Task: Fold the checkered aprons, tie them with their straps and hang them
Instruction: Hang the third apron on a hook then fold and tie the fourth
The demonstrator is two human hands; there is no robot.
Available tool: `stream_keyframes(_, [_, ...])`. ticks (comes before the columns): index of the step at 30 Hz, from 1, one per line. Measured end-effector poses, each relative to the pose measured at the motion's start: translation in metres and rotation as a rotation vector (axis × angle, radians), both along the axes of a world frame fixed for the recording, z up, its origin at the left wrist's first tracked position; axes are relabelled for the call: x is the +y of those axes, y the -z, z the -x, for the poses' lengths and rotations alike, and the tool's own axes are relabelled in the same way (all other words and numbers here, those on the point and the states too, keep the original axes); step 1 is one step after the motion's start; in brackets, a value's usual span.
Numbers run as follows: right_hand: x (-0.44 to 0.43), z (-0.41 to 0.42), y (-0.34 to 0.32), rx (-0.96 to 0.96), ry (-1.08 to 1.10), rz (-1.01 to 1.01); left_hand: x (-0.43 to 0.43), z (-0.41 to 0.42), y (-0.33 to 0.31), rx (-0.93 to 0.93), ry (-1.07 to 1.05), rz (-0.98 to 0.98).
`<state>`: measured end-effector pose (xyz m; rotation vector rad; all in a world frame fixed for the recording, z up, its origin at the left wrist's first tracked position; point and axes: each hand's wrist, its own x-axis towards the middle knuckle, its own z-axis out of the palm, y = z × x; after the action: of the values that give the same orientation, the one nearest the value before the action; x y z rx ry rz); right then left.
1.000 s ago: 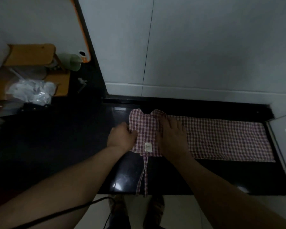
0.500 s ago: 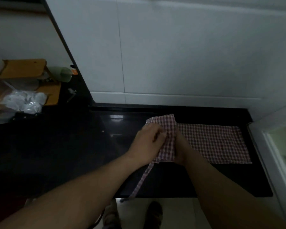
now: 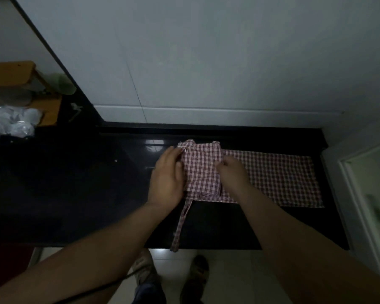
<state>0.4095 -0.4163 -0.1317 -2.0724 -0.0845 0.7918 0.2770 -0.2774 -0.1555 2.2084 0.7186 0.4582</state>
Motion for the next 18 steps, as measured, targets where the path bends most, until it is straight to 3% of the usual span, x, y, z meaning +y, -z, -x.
stream_keyframes(3, [0.000,-0.008,0.005,-0.054,0.001,0.033,0.021,-0.003,0.006,0.183,-0.130,0.366])
stream_keyframes(8, [0.001,-0.013,0.021,-0.159,-0.066,0.123,0.028,-0.014,0.015,0.249,0.034,0.508])
stream_keyframes(11, [0.003,-0.006,0.026,-0.291,-0.032,0.175,0.020,-0.013,0.023,0.315,0.063,0.121])
stream_keyframes(13, [0.002,0.001,0.023,-0.630,-0.107,0.285,0.012,-0.014,0.022,0.331,0.158,-0.185])
stream_keyframes(15, [0.002,0.011,0.023,-0.882,-0.306,0.330,0.008,-0.015,0.022,0.374,0.344,-0.333])
stream_keyframes(18, [-0.005,0.025,0.044,-0.770,-0.593,0.406,0.012,-0.014,0.032,0.516,0.482,-0.386])
